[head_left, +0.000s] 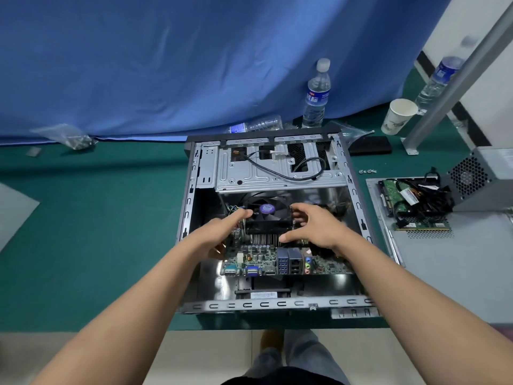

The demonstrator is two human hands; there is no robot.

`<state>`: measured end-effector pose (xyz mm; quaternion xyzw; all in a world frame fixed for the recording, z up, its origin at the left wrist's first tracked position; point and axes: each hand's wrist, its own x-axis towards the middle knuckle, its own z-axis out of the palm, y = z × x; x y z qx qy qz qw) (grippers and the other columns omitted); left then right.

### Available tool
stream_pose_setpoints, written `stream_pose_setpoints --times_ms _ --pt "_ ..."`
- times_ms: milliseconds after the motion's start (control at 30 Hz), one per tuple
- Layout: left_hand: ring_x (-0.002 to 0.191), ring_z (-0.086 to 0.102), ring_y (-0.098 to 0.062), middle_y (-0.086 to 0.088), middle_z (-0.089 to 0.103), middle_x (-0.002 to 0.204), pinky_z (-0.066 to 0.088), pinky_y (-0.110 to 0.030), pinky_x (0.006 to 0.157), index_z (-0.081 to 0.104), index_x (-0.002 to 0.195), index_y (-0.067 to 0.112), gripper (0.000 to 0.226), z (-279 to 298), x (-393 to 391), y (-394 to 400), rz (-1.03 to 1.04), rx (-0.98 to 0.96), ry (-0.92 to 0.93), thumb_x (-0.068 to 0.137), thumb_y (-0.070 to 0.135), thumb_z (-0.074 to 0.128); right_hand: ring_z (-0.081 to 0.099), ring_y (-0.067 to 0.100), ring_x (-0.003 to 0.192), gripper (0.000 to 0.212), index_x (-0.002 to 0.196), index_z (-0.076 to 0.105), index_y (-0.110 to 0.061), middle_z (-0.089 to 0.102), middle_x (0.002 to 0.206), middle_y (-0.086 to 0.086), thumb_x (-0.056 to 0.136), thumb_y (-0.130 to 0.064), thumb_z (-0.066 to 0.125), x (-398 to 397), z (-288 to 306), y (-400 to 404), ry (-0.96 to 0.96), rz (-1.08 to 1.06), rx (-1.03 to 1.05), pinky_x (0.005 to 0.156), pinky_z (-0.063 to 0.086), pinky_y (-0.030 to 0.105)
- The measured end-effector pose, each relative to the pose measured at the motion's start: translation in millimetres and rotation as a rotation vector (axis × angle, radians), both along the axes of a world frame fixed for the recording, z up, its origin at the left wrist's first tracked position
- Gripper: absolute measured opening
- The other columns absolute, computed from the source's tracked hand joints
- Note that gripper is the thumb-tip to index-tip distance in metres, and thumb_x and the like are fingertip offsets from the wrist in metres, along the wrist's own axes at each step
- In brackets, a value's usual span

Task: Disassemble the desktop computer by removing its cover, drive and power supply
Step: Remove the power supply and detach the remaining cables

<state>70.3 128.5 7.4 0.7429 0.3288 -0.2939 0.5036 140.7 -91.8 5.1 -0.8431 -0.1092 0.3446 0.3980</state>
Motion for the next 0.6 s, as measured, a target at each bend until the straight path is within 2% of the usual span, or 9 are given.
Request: stream_pose_setpoints --times_ms 67,167,267,333,433,533,600 --pt "0.095 0.055 -0.02 -0.001 0.046 0.124 0.048 -0.031 0.064 0.036 0.142 0.019 0.121 4.1 -3.0 4.0 -0.028 0.006 0.008 0.044 0.087 0.052 0.052 0.016 0.118 0.1 0.143 0.036 -0.013 0.051 0.134 0.005 0.059 -0.033 0.088 -1.9 7.2 2.5 -0.007 0.038 -0.034 0.103 0.042 0.034" --pt "0.081 0.055 -0.014 0.004 0.048 0.099 0.051 -0.028 0.063 0.04 0.138 0.025 0.112 10.0 -4.6 8.4 -0.094 -0.001 0.018 0.045 0.088 0.048 0.055 0.013 0.109 0.1 0.141 0.038 -0.012 0.054 0.124 0.001 0.058 -0.039 0.087 -5.3 20.1 2.5 -0.032 0.08 -0.074 0.097 0.045 0.03" --pt "0.063 0.054 -0.011 0.004 0.047 0.082 0.048 -0.022 0.052 0.044 0.133 0.027 0.108 17.2 -5.2 9.5 -0.14 -0.022 0.025 0.045 0.09 0.047 0.058 0.013 0.103 0.098 0.138 0.043 -0.011 0.057 0.116 -0.001 0.057 -0.045 0.086 -7.6 33.5 0.4 -0.085 0.11 -0.116 0.094 0.048 0.029" --pt "0.053 0.053 -0.014 0.001 0.047 0.073 0.046 -0.023 0.047 0.048 0.13 0.027 0.104 20.0 -5.2 12.1 -0.162 -0.063 0.008 0.046 0.089 0.049 0.06 0.012 0.099 0.097 0.135 0.045 -0.011 0.059 0.11 -0.001 0.055 -0.049 0.085 -9.1 42.1 -0.5 -0.114 0.117 -0.138 0.093 0.05 0.031" --pt "0.047 0.048 -0.015 -0.005 0.047 0.066 0.042 -0.025 0.047 0.05 0.128 0.02 0.102 24.2 -7.1 18.0 -0.172 -0.104 -0.033 0.051 0.086 0.052 0.06 0.011 0.096 0.098 0.133 0.047 -0.011 0.061 0.109 0.0 0.053 -0.052 0.085 -13.6 52.1 -0.4 -0.158 0.113 -0.139 0.092 0.05 0.031" --pt "0.044 0.047 -0.013 0.0 0.046 0.055 0.043 -0.024 0.048 0.045 0.135 0.007 0.102 30.8 -10.1 22.5 -0.179 -0.124 -0.072 0.064 0.079 0.054 0.059 0.01 0.098 0.099 0.135 0.045 -0.015 0.06 0.111 -0.001 0.053 -0.054 0.084 -20.3 60.3 1.4 -0.207 0.116 -0.135 0.092 0.05 0.03" --pt "0.041 0.045 -0.01 0.005 0.041 0.049 0.042 -0.022 0.045 0.037 0.124 -0.006 0.095 35.5 -13.0 24.8 -0.196 -0.11 -0.088 0.074 0.073 0.053 0.058 0.014 0.102 0.101 0.137 0.043 -0.016 0.06 0.114 0.0 0.054 -0.056 0.083 -24.5 64.3 2.6 -0.246 0.127 -0.155 0.094 0.049 0.033"
